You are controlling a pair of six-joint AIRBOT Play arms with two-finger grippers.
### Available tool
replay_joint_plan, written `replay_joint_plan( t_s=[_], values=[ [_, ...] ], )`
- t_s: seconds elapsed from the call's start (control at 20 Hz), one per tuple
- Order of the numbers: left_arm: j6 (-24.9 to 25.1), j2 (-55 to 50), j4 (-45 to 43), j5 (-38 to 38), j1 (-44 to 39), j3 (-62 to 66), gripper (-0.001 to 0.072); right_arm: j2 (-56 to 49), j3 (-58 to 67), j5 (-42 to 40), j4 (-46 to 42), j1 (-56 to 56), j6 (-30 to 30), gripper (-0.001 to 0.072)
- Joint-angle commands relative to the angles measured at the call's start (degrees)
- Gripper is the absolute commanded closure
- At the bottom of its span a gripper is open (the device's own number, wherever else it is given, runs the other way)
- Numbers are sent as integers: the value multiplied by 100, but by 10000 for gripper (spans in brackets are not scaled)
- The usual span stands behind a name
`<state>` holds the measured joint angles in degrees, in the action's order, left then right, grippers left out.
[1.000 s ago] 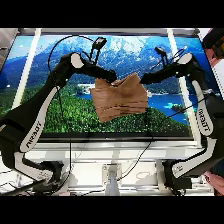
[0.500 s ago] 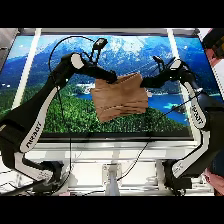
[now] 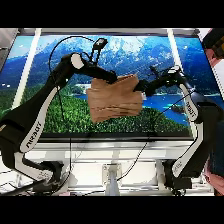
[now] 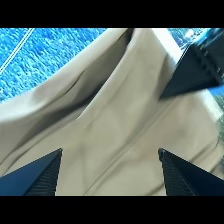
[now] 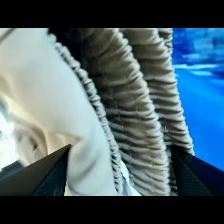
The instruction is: Fold the clothes and pants, and hang the long-sleeved shirts on hangers.
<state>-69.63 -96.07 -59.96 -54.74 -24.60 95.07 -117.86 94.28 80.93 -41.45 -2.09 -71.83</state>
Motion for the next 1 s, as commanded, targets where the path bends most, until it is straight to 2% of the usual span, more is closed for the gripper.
replay_joint_plan(
  t_s=[0.0, 0.25, 0.4, 0.45, 0.5, 0.55, 0.85, 0.95],
  values=[
    [0, 2, -2, 0, -4, 0, 7, -173, 17, -275, 205, 334, -11, 34],
    [2, 4, -7, -2, 44, 0, 7, -101, 22, -308, 153, 380, 144, 29],
    [2, 7, -4, -136, 160, 0, 10, 61, 208, -79, -289, -20, 144, 21],
    [2, 7, -4, -186, 192, 0, 53, 96, 304, -72, -389, -146, 138, 18],
    [2, 7, -4, -245, 219, 0, 127, 122, 396, -70, -404, -262, 138, 11],
    [2, 4, -4, -302, 234, 0, 135, 133, 474, -59, -407, -334, 138, 10],
    [0, 4, -2, -341, 249, 0, 135, 127, 557, -50, -717, -173, 133, 3],
    [0, 4, 0, -341, 247, 0, 135, 83, 551, -59, -828, 42, -105, 3]
  ],
)
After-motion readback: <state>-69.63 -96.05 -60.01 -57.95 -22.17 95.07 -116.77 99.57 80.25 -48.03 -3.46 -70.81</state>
